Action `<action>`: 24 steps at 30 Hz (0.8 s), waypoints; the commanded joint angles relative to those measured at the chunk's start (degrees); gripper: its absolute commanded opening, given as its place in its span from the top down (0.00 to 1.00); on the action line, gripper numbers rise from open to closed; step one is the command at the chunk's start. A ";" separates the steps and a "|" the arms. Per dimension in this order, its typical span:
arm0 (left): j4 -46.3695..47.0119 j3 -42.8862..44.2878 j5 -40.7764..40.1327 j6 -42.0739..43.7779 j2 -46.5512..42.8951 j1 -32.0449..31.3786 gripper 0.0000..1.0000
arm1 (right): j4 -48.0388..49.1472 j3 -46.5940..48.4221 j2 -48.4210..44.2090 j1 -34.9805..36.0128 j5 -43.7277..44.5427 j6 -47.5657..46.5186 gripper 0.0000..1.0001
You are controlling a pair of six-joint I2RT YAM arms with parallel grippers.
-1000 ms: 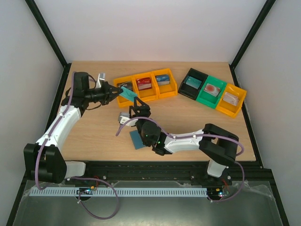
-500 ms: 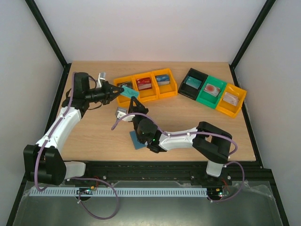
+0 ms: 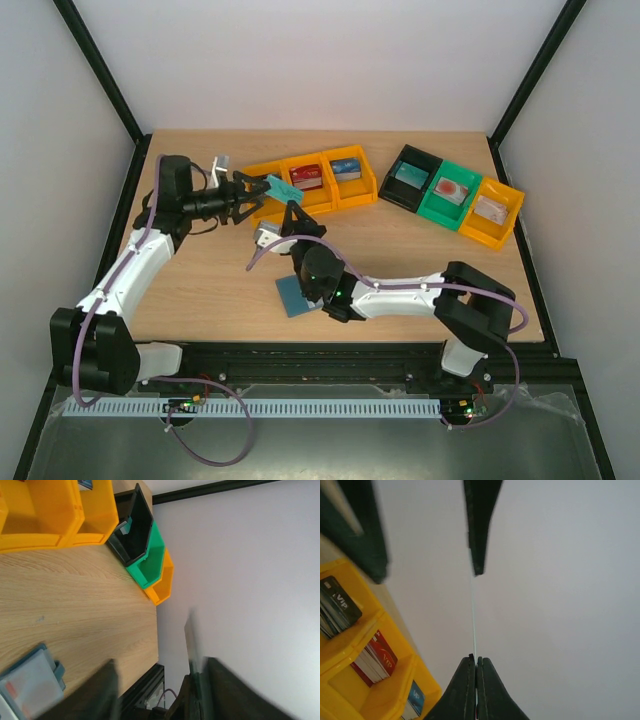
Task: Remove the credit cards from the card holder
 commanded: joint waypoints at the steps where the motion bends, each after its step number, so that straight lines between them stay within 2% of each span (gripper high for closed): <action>1: 2.75 -0.39 4.10 -0.86 -1.03 0.41 0.09 | -4.28 -1.03 -4.58 -1.36 0.27 6.54 0.98; 2: 3.48 -0.45 4.75 -0.55 -1.22 0.88 0.02 | -5.94 -1.24 -5.68 -1.66 -0.31 8.34 0.98; 5: 3.36 1.02 6.29 3.28 -1.15 2.56 0.00 | -13.20 -2.45 -9.92 -2.45 -3.28 14.35 0.98; 7: 0.27 4.03 6.91 9.58 -0.82 3.61 0.01 | -20.09 -2.84 -13.41 -3.52 -5.77 18.86 0.98; 15: -28.84 19.07 -2.41 52.87 0.32 3.96 0.01 | -35.62 -5.02 -25.66 -6.81 -14.83 28.26 0.98; 18: -36.04 20.24 -9.57 64.46 0.27 3.80 0.01 | -40.59 -5.89 -29.35 -8.35 -17.61 31.29 0.98; 24: -47.28 19.72 -23.55 85.90 -0.41 3.25 0.00 | -44.09 -6.82 -32.43 -13.33 -19.53 35.36 0.98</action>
